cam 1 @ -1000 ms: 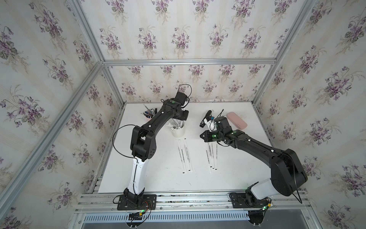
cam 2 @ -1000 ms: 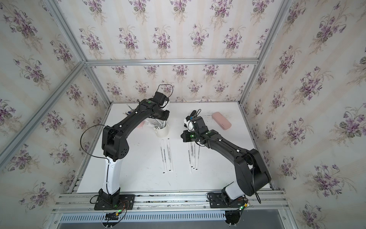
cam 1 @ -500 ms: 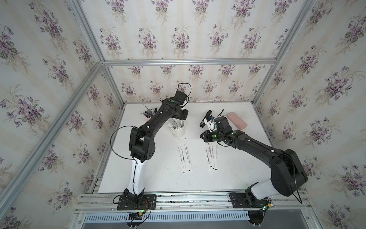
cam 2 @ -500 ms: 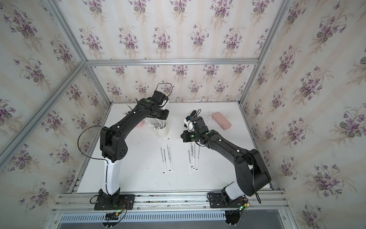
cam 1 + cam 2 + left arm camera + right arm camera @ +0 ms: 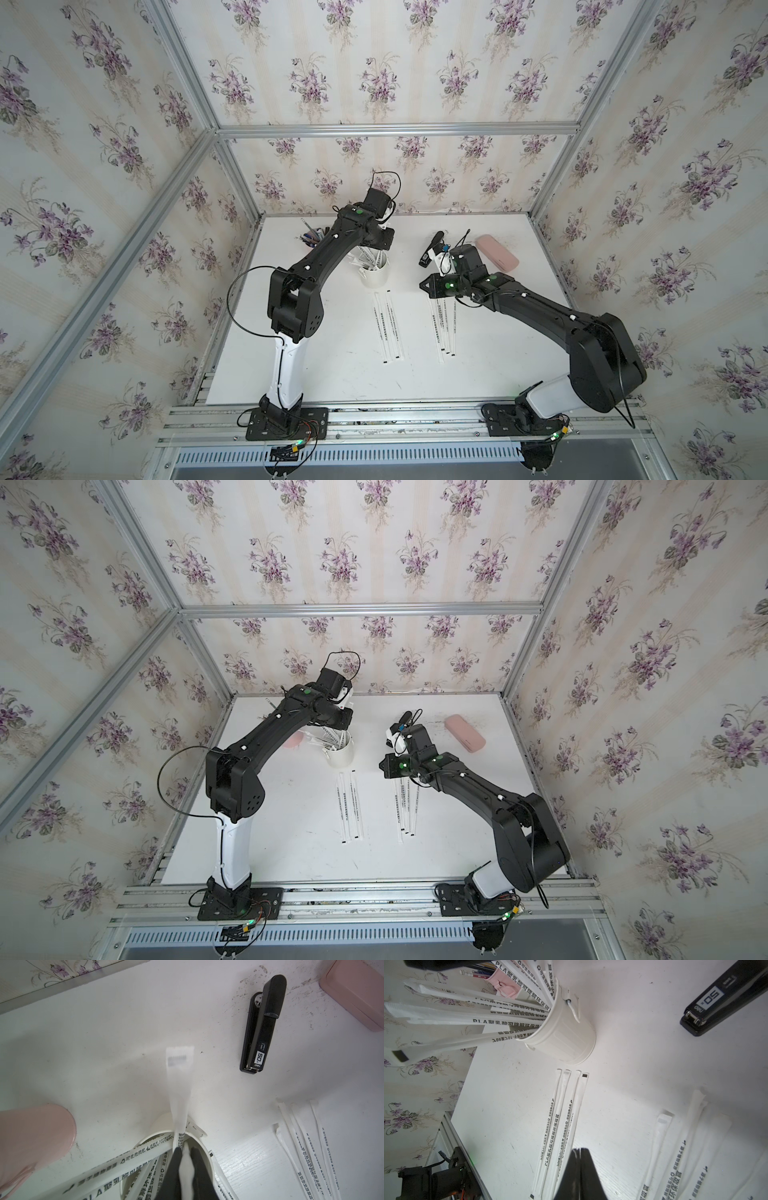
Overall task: Take the straws out of the storage container
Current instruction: Pick up the straw from the container.
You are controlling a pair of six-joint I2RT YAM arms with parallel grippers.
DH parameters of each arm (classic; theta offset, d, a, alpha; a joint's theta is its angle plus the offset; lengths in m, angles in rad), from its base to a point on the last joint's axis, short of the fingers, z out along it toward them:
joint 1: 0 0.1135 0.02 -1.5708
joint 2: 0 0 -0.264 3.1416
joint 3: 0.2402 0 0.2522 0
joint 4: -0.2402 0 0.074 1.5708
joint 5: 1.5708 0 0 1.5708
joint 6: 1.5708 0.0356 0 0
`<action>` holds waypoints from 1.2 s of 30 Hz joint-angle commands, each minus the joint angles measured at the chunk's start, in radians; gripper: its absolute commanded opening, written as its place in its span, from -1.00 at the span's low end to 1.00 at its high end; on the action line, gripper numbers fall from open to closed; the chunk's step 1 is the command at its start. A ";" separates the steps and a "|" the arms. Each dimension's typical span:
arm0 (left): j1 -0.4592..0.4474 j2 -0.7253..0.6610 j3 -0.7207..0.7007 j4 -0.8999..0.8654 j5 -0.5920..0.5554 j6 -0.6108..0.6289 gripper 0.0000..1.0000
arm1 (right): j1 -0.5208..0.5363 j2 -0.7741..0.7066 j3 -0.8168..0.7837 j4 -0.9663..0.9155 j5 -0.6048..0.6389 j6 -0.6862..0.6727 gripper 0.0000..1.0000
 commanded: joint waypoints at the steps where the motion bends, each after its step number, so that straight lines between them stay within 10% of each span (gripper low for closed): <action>1: 0.001 0.001 -0.013 0.001 -0.003 0.004 -0.84 | 0.001 -0.003 0.003 0.009 -0.006 0.004 -0.84; 36: -0.041 -0.326 0.140 -0.078 0.014 0.051 -1.00 | 0.002 -0.139 0.012 -0.010 0.028 0.017 -0.87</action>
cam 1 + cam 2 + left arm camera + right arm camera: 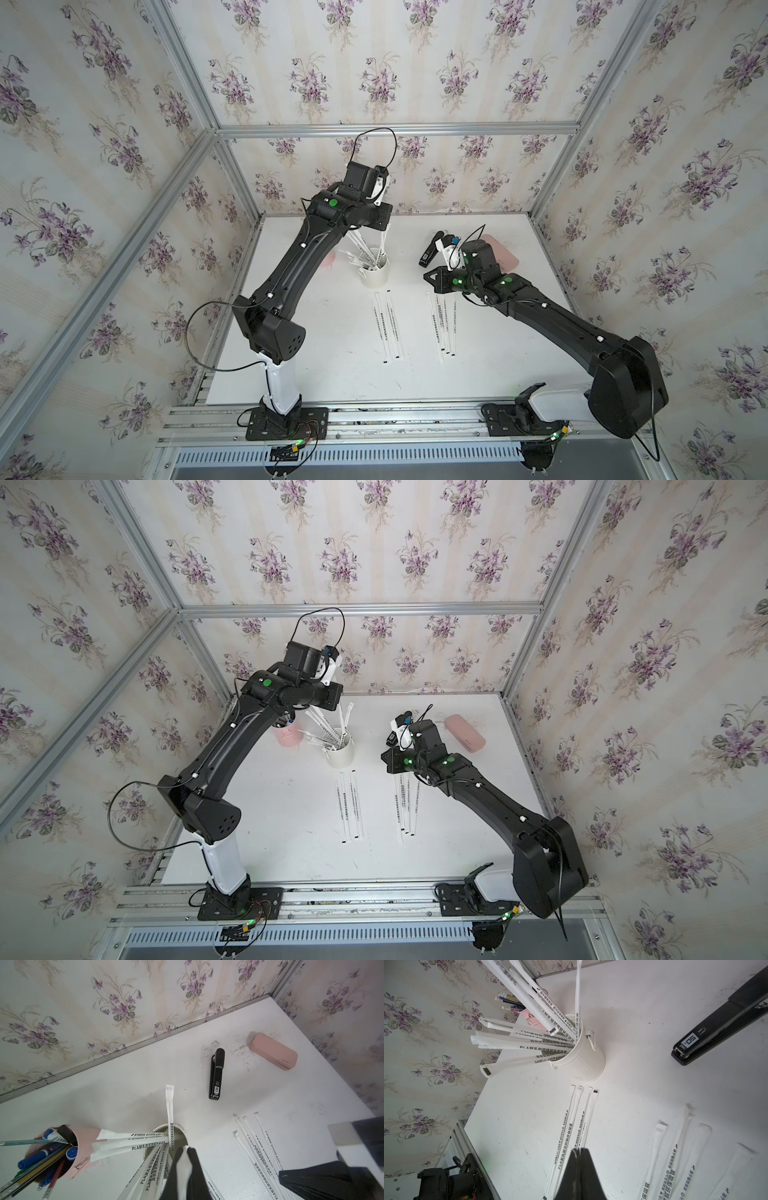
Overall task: Take the straws out of the storage container
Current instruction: Pick up the straw from the container, then place the straw at the center of the board.
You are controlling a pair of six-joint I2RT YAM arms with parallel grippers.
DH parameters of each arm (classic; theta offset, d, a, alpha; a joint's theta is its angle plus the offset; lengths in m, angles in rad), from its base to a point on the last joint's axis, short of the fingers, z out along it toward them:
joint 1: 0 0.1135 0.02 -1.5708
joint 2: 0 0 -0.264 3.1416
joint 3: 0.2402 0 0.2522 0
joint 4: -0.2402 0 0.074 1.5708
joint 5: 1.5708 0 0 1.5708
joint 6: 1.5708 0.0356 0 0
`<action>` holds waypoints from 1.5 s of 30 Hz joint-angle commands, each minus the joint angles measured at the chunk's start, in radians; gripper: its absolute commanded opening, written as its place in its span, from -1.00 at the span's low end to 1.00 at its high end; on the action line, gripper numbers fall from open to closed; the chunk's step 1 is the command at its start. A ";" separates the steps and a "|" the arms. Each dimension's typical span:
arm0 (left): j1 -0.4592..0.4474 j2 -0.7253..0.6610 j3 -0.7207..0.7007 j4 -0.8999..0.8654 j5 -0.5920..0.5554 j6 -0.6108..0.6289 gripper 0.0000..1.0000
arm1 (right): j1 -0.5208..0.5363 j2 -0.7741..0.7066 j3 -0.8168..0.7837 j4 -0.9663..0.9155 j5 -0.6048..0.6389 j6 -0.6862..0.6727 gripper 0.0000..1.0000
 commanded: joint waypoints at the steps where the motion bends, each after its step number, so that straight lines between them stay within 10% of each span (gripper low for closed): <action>1: -0.016 -0.079 0.002 -0.018 0.004 0.022 -1.00 | 0.001 0.000 0.001 0.014 -0.003 0.012 -0.87; 19: -0.042 -0.538 -0.529 -0.122 0.437 -0.253 -1.00 | 0.001 0.048 -0.027 0.050 -0.005 0.013 -0.89; 45: -0.051 -0.141 -0.752 0.009 0.460 -0.201 -0.91 | 0.001 -0.037 -0.071 0.007 0.039 -0.002 -0.90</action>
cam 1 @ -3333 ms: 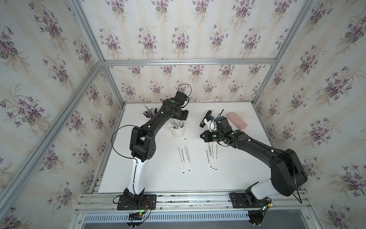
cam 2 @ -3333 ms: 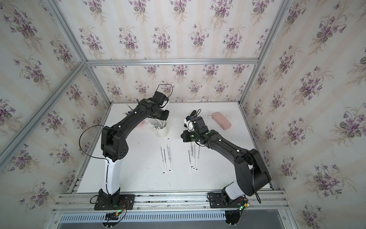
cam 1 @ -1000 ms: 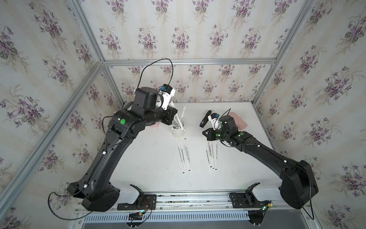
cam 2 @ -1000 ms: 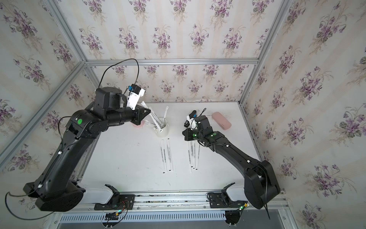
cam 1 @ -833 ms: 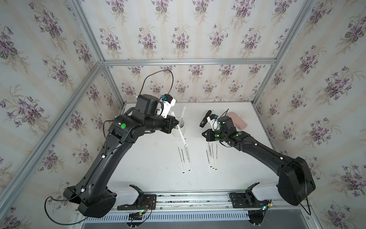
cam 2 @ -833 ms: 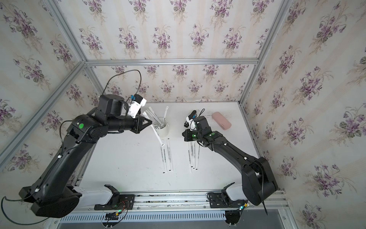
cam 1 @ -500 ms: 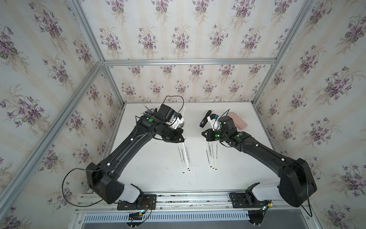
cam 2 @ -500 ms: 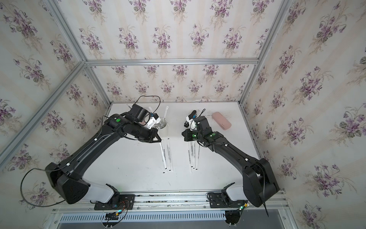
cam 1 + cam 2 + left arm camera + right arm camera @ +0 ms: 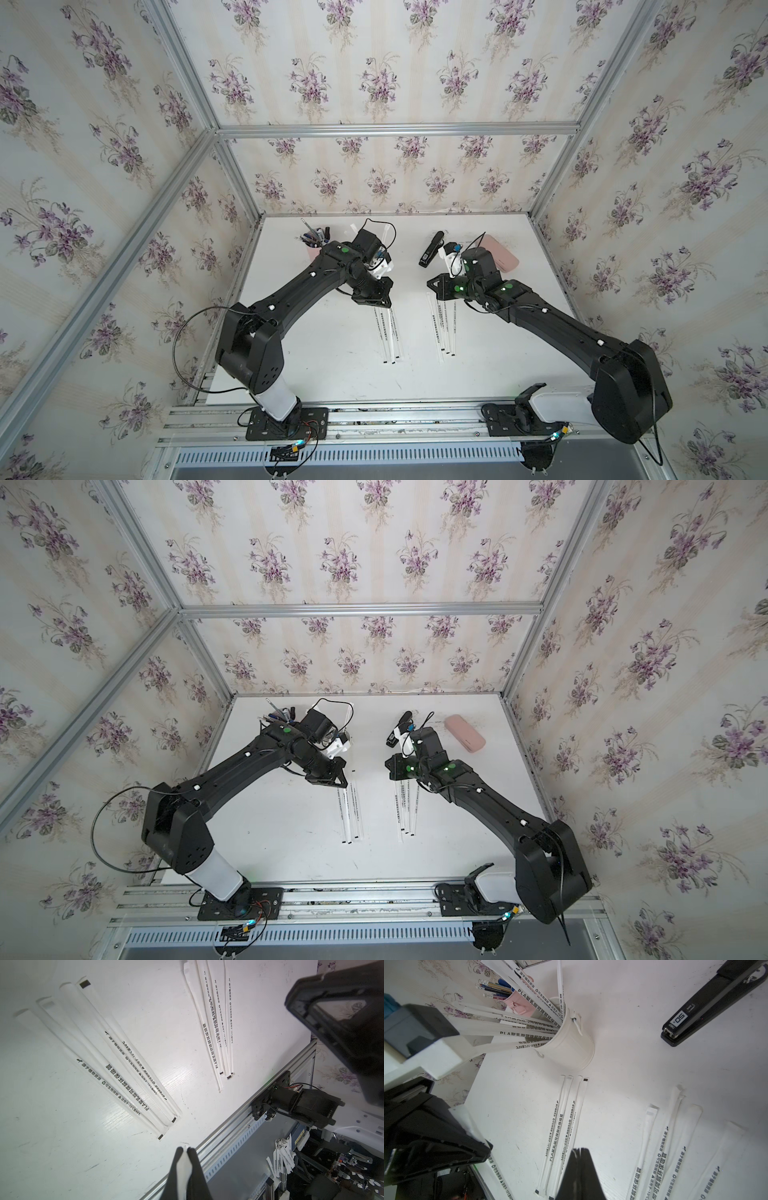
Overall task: Take the straws out of the storage container
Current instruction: Place the straw at the center of the board.
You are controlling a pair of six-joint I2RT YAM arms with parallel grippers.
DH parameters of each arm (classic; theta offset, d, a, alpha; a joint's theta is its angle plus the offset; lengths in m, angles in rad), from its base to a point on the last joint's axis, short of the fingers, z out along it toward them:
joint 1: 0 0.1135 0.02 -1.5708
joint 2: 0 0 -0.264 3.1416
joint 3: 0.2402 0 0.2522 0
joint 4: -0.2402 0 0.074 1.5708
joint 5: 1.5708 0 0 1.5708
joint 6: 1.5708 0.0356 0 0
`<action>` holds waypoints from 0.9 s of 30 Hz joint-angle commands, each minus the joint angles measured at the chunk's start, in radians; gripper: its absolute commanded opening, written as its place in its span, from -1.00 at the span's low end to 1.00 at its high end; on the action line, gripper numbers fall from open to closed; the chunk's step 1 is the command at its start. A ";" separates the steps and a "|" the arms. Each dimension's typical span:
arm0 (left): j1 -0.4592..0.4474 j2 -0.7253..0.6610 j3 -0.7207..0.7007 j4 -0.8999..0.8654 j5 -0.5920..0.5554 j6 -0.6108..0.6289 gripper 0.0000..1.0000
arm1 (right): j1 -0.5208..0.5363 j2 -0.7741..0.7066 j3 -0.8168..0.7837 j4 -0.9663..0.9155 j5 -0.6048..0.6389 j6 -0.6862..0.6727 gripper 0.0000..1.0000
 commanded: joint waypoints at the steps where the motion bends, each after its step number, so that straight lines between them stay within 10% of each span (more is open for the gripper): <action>1: 0.002 0.029 0.004 0.028 -0.011 0.017 -0.90 | 0.001 -0.011 -0.001 0.001 0.011 -0.014 -0.90; 27: 0.028 0.052 -0.010 0.042 -0.083 0.032 -0.48 | 0.001 -0.010 -0.007 -0.002 -0.001 -0.005 -0.89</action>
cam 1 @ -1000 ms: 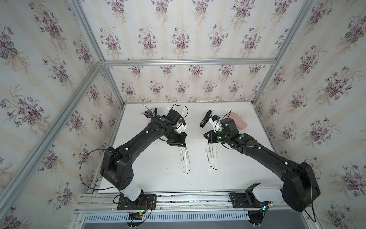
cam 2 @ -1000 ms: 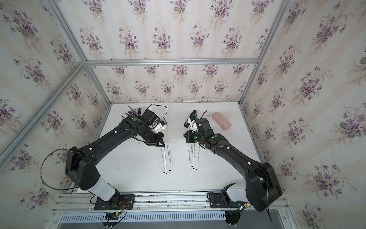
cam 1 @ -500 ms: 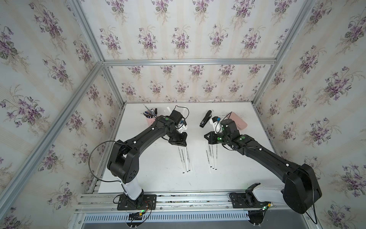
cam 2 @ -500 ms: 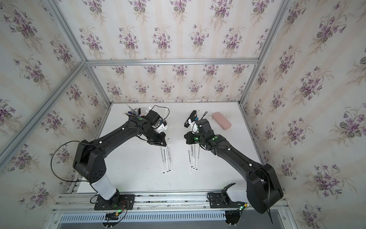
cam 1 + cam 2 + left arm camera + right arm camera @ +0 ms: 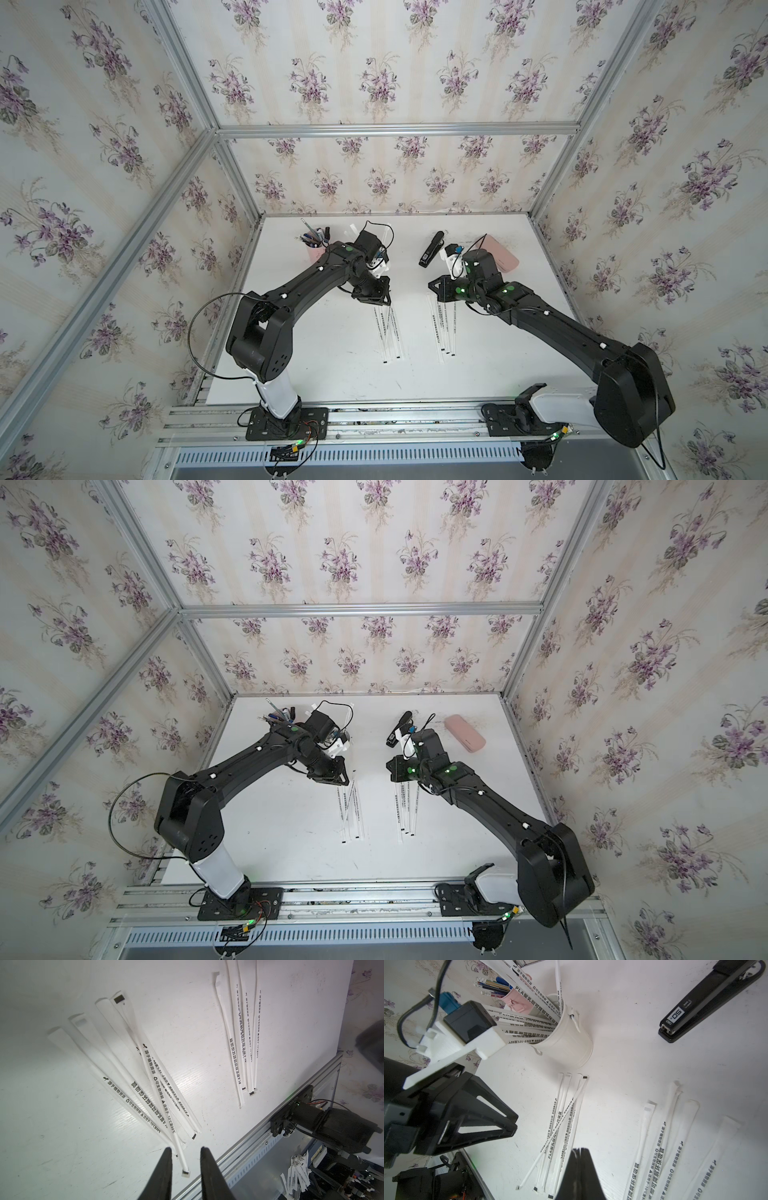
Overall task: Take the straws out of the storage container
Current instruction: Place the straw at the center of the board.
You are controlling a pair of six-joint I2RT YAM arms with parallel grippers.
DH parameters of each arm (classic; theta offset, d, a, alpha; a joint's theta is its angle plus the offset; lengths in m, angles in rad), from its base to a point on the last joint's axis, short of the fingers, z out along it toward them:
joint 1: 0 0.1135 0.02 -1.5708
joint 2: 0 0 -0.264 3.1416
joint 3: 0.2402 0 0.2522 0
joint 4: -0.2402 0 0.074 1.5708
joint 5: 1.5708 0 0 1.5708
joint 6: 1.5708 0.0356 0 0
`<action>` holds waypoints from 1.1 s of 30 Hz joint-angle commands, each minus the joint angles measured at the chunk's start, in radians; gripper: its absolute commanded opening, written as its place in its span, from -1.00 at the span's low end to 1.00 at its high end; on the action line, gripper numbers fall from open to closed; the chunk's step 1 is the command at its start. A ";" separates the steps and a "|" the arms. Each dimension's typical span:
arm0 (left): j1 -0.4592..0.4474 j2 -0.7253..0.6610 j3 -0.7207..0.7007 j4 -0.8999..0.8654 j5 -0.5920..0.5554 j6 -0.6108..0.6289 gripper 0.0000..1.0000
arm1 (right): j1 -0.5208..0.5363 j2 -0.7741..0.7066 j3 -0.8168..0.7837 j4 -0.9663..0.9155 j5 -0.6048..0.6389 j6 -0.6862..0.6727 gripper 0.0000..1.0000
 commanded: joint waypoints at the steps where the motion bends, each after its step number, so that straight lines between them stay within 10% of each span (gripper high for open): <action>1: 0.001 -0.012 0.004 -0.009 -0.024 0.018 -0.48 | 0.001 0.007 0.011 0.003 -0.005 -0.005 -0.89; 13: 0.003 -0.152 -0.028 0.001 -0.075 0.015 -0.52 | 0.068 0.146 0.072 0.027 -0.037 0.020 -0.88; 33: -0.003 -0.347 -0.579 0.222 -0.131 -0.159 -0.69 | 0.139 0.619 0.260 0.039 0.051 0.065 -0.99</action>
